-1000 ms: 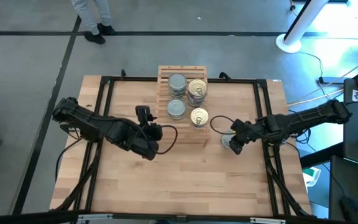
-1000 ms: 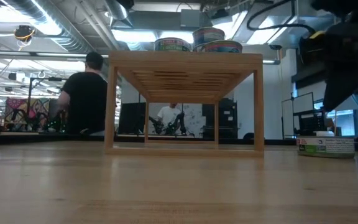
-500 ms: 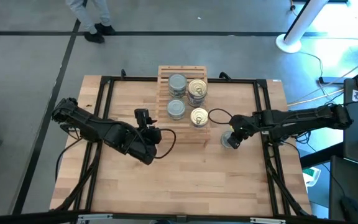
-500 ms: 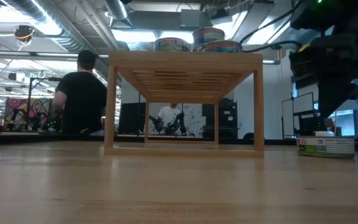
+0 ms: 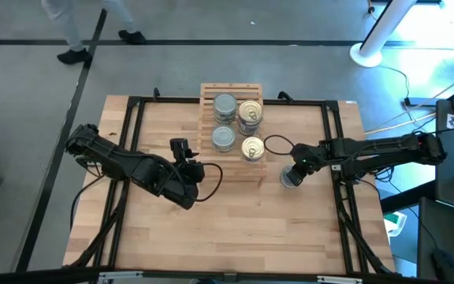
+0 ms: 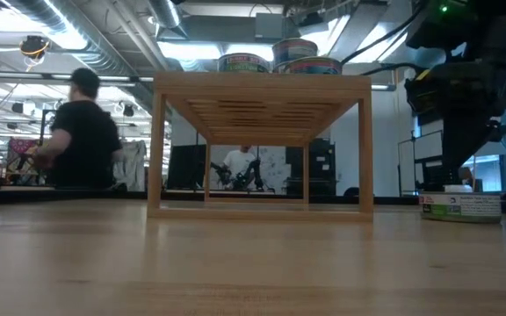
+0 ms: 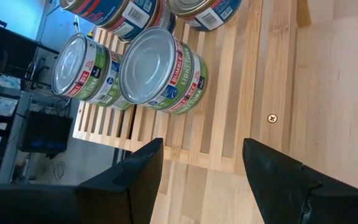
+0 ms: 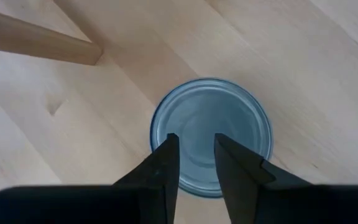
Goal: Stack canned seafood by type on shelf
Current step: Stack the green tuna can on top of the green tuna can on the shelf
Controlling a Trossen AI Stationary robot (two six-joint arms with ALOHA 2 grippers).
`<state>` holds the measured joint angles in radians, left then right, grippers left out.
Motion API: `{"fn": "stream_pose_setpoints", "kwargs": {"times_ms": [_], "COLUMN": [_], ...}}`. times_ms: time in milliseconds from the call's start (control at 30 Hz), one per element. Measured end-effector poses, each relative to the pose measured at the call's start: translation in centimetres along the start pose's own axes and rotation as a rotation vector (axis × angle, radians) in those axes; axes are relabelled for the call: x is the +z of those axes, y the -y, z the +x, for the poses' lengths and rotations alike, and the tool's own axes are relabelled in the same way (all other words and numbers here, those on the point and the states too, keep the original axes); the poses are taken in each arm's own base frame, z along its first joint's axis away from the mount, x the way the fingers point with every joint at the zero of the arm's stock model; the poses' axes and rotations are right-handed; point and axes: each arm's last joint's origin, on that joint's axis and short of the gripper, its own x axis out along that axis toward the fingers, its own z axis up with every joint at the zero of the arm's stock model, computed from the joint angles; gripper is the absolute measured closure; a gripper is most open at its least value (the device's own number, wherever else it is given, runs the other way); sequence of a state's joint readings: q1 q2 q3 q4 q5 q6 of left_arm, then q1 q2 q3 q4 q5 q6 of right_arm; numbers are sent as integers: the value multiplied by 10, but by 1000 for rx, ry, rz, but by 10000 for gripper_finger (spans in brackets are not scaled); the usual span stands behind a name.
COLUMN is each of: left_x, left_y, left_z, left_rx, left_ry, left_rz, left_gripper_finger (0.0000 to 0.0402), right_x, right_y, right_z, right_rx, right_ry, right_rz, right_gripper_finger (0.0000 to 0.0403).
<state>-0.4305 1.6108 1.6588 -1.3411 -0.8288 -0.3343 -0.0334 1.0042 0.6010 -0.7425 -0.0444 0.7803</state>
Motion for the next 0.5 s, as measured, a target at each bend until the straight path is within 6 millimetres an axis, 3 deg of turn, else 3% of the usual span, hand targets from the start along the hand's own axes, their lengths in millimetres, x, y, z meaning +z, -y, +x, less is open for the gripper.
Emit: {"fn": "stream_pose_setpoints", "kwargs": {"times_ms": [100,367,500], "left_x": [0,0,0], "left_y": [0,0,0], "left_z": [0,0,0], "left_rx": [0,0,1], "left_ry": [0,0,0], "left_rz": [0,0,1], "left_gripper_finger": [185,185,185], "right_x": [0,-3,-9], "right_y": [0,4,10], "right_z": [0,0,-1], "right_rx": [1,-60,-114], "right_ry": [-1,-19,-73], "right_rz": [0,28,27], "right_gripper_finger": [289,194,171]}}
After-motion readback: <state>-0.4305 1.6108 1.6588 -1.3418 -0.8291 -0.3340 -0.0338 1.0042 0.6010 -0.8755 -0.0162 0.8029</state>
